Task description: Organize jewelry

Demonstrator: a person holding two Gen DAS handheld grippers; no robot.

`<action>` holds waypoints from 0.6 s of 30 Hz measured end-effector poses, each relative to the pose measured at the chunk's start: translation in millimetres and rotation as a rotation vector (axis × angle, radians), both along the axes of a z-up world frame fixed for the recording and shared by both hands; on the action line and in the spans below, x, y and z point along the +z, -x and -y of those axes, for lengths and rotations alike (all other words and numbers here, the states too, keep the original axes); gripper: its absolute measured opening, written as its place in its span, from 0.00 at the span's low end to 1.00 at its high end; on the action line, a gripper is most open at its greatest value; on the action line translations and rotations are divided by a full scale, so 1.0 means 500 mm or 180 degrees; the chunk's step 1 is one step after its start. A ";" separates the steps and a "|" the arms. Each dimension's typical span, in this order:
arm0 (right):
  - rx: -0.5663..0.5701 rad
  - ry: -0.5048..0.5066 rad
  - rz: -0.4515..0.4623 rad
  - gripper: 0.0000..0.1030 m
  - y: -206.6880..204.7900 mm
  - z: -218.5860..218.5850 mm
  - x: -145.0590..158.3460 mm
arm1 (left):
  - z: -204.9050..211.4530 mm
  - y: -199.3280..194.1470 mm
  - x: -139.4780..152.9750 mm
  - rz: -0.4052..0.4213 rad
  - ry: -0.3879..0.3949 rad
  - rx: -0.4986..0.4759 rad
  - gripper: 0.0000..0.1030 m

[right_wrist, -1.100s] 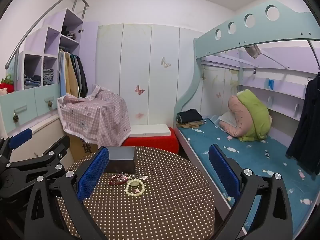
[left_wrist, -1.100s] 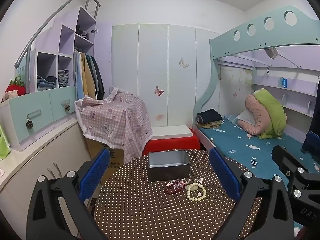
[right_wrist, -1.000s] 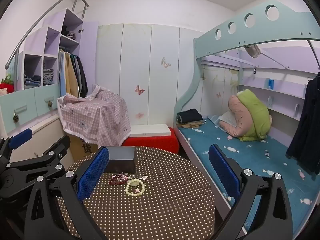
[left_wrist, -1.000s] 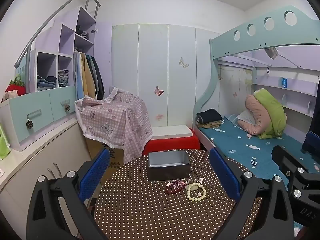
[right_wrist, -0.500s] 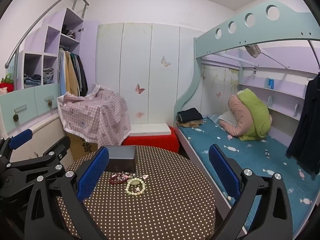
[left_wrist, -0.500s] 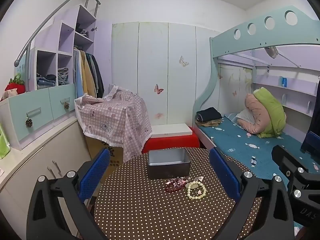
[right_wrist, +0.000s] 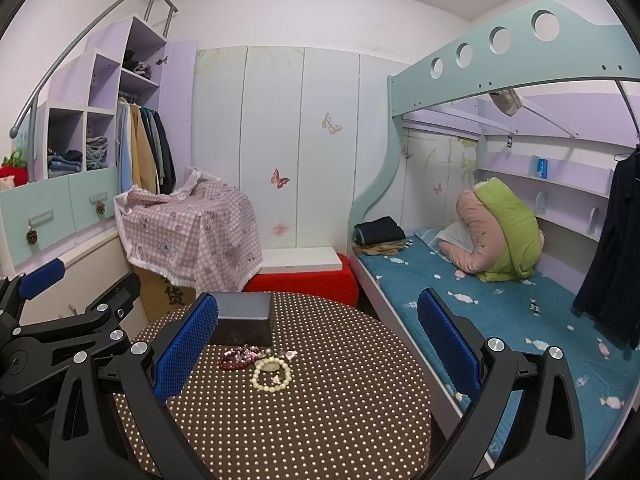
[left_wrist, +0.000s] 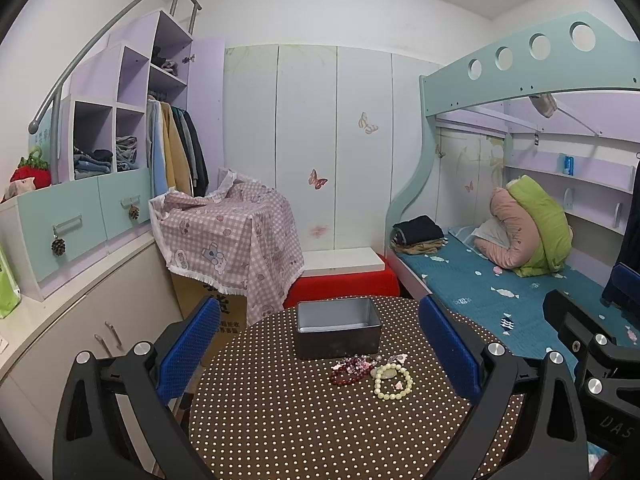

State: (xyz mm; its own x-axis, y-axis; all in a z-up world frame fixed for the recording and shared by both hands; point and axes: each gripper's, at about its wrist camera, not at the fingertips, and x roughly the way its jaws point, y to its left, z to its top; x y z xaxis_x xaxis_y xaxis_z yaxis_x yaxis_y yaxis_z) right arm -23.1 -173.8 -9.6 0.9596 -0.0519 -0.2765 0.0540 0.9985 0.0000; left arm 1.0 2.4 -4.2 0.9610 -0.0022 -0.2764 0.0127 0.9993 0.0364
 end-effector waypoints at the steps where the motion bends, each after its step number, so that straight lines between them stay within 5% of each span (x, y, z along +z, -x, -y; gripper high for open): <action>1: -0.0002 0.0002 -0.0001 0.93 0.000 0.001 0.002 | 0.000 0.000 0.000 0.0000 -0.0003 0.0002 0.93; 18: 0.0005 -0.0010 0.0009 0.93 -0.004 -0.003 -0.001 | 0.001 0.000 0.005 0.0014 -0.0010 0.0007 0.93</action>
